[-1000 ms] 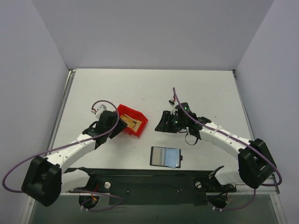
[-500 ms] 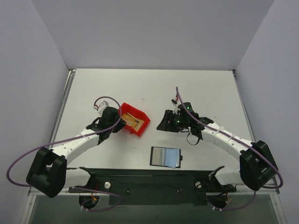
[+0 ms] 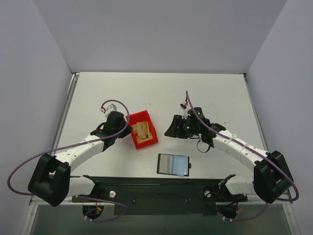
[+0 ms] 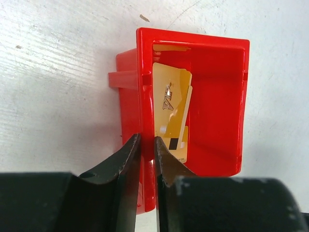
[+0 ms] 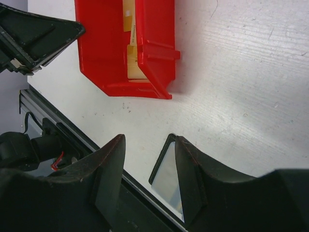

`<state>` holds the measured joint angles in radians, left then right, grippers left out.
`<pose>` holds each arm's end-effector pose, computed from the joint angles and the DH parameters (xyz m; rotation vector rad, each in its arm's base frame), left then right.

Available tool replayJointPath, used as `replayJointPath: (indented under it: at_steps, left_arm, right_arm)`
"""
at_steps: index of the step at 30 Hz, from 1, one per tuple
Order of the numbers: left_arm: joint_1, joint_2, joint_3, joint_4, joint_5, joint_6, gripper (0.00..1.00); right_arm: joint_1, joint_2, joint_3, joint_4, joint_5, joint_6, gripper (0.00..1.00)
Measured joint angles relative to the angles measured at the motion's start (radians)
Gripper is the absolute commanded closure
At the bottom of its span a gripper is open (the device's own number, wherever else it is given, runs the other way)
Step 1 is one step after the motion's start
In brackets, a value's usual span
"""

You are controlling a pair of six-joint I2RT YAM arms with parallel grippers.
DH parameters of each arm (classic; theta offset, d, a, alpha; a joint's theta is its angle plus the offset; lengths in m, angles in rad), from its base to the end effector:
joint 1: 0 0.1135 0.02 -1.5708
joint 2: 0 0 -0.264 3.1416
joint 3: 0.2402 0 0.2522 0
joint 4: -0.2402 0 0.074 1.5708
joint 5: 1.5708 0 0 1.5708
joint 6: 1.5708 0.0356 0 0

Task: Put the credit cards into the card holder
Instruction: Move the storage box to the center of the board.

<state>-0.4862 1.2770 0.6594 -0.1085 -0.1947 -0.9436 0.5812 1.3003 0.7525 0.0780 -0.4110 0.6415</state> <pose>0.2326 -0.1151 0.2009 -0.6287 2.2494 -0.5153 0.2303 0.1683 0.2433 -0.2144 2.2009 1.1471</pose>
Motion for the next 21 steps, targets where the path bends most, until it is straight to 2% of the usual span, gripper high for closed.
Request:
replayJointPath:
  at_steps: [10, 16, 21]
  left_arm:
    - [0.002, -0.092, -0.060, 0.028, 0.037, 0.064, 1.00]
    - [0.001, -0.107, -0.145, 0.140, 0.066, 0.021, 1.00]
    - [0.001, -0.182, -0.276, 0.290, 0.086, -0.072, 1.00]
  right_arm:
    - [0.004, -0.014, 0.015, -0.017, -0.062, -0.055, 0.61]
    - [0.070, 0.036, 0.130, -0.064, -0.058, -0.093, 0.61]
    - [0.121, 0.061, 0.177, -0.085, -0.039, -0.093, 0.61]
